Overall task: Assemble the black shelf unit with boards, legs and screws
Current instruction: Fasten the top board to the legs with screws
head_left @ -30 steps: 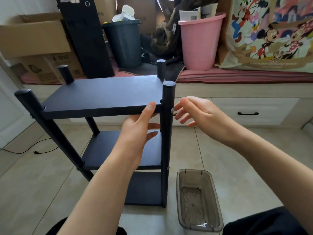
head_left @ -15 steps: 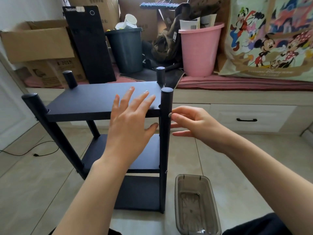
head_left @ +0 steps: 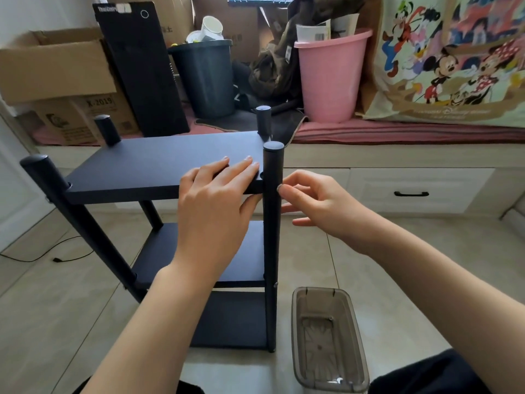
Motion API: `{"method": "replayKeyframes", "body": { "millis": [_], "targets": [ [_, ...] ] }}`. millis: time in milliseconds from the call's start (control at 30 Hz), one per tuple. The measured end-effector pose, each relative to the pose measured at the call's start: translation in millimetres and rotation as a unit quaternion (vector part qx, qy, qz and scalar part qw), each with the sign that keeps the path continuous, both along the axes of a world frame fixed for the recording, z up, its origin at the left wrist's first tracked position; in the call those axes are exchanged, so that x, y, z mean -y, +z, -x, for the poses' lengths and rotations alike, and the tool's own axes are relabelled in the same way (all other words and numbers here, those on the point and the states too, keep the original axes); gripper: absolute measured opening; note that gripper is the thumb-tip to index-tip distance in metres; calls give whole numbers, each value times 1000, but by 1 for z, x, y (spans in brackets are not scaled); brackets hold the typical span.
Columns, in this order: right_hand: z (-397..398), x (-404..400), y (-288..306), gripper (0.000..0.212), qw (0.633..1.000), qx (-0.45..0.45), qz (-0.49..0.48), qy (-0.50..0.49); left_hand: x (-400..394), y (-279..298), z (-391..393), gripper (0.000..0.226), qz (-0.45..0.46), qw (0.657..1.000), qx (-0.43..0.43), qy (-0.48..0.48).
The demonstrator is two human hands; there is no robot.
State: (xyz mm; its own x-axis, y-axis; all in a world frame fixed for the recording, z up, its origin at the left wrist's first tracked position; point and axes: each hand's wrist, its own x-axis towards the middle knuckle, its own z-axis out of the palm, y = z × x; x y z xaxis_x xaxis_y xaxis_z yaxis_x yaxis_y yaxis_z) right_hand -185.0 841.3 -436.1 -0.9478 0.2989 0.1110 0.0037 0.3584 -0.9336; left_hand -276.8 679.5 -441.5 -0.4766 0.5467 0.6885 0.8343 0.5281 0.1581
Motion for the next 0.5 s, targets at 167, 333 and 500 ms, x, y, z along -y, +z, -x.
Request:
{"method": "replayKeyframes", "body": {
  "millis": [167, 333, 500],
  "targets": [
    [-1, -9, -4, 25, 990, 33, 134, 20, -2, 3, -7, 62, -57, 994, 85, -27],
    [2, -20, -10, 24, 967, 58, 242, 54, -11, -1, -9, 63, -70, 995, 72, 5],
    [5, -26, -14, 15, 964, 52, 252, 68, -13, -3, -6, 52, -77, 995, 64, 12]
  ]
}}
